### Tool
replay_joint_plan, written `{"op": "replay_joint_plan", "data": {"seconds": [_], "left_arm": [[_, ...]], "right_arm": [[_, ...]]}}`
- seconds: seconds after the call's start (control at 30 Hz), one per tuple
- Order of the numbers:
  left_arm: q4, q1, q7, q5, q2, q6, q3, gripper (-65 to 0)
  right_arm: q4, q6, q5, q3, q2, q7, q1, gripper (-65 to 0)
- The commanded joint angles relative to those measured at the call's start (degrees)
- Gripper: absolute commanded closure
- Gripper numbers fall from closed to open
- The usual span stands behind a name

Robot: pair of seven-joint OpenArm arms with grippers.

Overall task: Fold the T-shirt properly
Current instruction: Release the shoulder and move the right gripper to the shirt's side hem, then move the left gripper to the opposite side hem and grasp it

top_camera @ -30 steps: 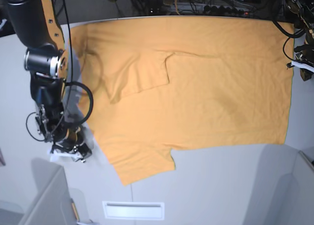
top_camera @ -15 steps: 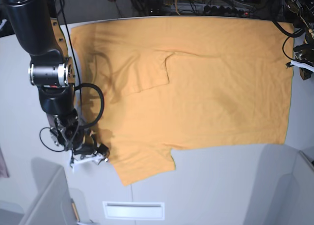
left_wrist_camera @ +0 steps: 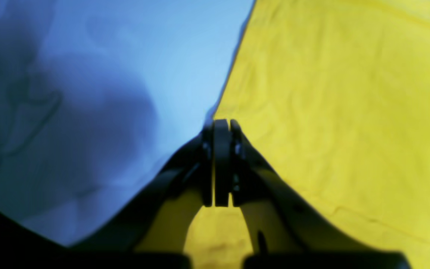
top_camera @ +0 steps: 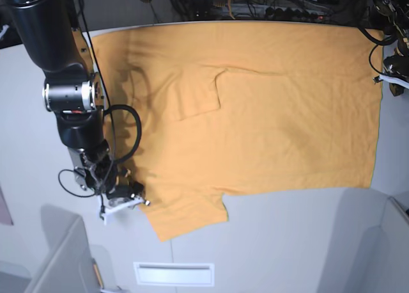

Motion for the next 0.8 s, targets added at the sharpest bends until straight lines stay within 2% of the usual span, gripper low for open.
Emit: {"op": "replay_joint_plan", "data": {"seconds": [0.0,0.1,0.23,0.37,0.43,0.53,0.63,0.67,0.77], "left_arm": [[-0.2,-0.3,-1.1,-0.4,-1.3,0.0,-0.4,0.0],[-1.7,-0.4,-1.1,-0.4,-3.1,0.0,-0.3,0.0],[-4.6,-3.7,-1.2,-0.4,-5.6,-0.1,0.1,0.0],[-11.0,-10.2,-1.1,-0.4,-11.5,-0.1,3.5,0.0],[-15.5,-14.0,-1.2,-0.4,-14.8,-0.1,6.5,-14.8],[-26.3,-23.9,-1.4,-0.4,-19.1,-0.1,12.0,-42.8],[-38.7,-34.3,-2.7,-0.4,-21.6,-0.1,20.0,-62.5],[-42.3,-37.2,-5.1,-0.3,-22.1,-0.1,23.6,-65.0],[-52.5,-44.2,-14.0,1.7,-22.4,-0.1,34.9,-65.0]], "right_arm": [[0.4,-0.1,-0.4,-0.1,0.5,-0.2,1.7,-14.4],[0.4,-0.5,-0.4,-0.1,0.6,1.5,1.7,-0.3],[0.4,-0.5,-0.4,-0.1,0.6,2.3,1.6,0.0],[0.4,-0.5,-0.4,-0.1,0.4,2.2,1.7,0.0],[0.6,-0.5,-0.4,-0.1,0.4,2.1,1.7,0.0],[0.7,-0.5,-0.4,-0.1,0.3,2.1,1.8,0.0],[0.7,-0.5,-0.4,-0.1,0.2,2.1,1.8,0.0],[0.7,-0.5,-0.4,-0.1,0.2,2.1,1.8,0.0],[0.8,-0.5,-0.4,-0.1,0.1,2.1,1.9,0.0]]}}
